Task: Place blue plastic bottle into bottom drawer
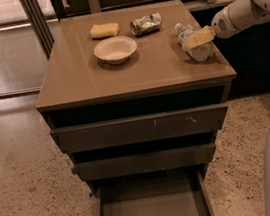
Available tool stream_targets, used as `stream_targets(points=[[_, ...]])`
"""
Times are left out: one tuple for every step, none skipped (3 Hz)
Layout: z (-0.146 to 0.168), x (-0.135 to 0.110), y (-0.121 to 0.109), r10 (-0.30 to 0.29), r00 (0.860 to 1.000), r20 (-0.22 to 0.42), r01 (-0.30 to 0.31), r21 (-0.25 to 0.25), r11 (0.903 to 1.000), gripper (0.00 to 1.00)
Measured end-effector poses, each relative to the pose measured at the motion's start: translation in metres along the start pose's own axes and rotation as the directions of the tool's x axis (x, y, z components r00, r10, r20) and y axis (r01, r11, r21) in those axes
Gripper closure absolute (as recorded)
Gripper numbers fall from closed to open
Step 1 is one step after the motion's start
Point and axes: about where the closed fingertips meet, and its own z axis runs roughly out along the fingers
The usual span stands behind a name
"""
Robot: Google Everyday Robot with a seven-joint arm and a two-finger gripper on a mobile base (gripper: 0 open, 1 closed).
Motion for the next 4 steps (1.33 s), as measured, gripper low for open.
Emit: stream_targets(points=[[-0.0039,-0.0042,0.0003,0.000,1.000,0.000,0.000,0.000,1.0000,0.40],[-0.0068,-0.0073,0.0005,0.000,1.000,0.000,0.000,0.000,1.0000,0.64],[-0.0069,-0.0074,0.0005,0.000,1.000,0.000,0.000,0.000,1.0000,0.87],[-0.0111,-0.0097,0.0074,-0.014,1.000,0.012,0.015,-0.055,0.9984,1.00]])
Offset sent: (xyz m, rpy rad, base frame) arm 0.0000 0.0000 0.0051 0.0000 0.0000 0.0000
